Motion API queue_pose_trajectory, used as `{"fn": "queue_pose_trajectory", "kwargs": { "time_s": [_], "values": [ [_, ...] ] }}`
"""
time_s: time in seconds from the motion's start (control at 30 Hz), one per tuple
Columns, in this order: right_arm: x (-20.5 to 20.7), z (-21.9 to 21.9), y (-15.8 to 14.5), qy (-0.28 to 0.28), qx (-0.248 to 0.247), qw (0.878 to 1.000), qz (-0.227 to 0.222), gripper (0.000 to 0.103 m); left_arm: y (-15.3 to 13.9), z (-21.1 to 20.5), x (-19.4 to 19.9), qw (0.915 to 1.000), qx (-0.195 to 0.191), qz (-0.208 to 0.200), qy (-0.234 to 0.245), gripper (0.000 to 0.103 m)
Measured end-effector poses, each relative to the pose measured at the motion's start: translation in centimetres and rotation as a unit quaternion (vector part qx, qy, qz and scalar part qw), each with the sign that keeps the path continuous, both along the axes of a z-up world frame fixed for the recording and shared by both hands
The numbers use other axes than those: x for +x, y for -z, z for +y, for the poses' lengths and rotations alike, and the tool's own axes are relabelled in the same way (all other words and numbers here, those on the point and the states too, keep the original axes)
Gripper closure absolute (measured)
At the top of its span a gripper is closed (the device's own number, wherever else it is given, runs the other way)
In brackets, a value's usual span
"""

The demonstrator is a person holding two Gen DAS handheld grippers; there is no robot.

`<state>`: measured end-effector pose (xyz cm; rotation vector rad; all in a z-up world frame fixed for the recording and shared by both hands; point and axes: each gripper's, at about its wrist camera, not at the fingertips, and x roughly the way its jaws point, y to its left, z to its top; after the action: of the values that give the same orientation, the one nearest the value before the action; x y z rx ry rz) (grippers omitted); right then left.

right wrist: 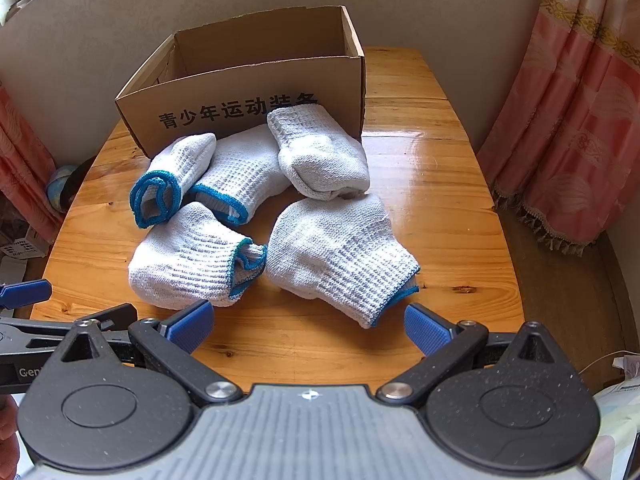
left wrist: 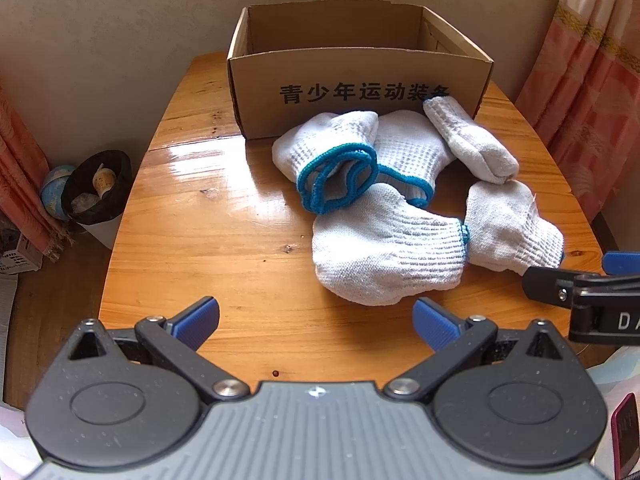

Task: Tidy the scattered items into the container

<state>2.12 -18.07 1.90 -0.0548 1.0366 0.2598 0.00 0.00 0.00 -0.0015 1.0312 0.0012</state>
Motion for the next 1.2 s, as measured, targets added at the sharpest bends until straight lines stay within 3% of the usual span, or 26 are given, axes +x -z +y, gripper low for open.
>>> {"fn": "queue_pose_trajectory", "kwargs": {
  "time_s": [1.2],
  "values": [
    [-0.06, -0.07, 0.10, 0.001, 0.003, 1.000, 0.001, 0.000, -0.08, -0.02, -0.08, 0.9999, -0.012, 0.001, 0.003, 0.001]
  ]
}}
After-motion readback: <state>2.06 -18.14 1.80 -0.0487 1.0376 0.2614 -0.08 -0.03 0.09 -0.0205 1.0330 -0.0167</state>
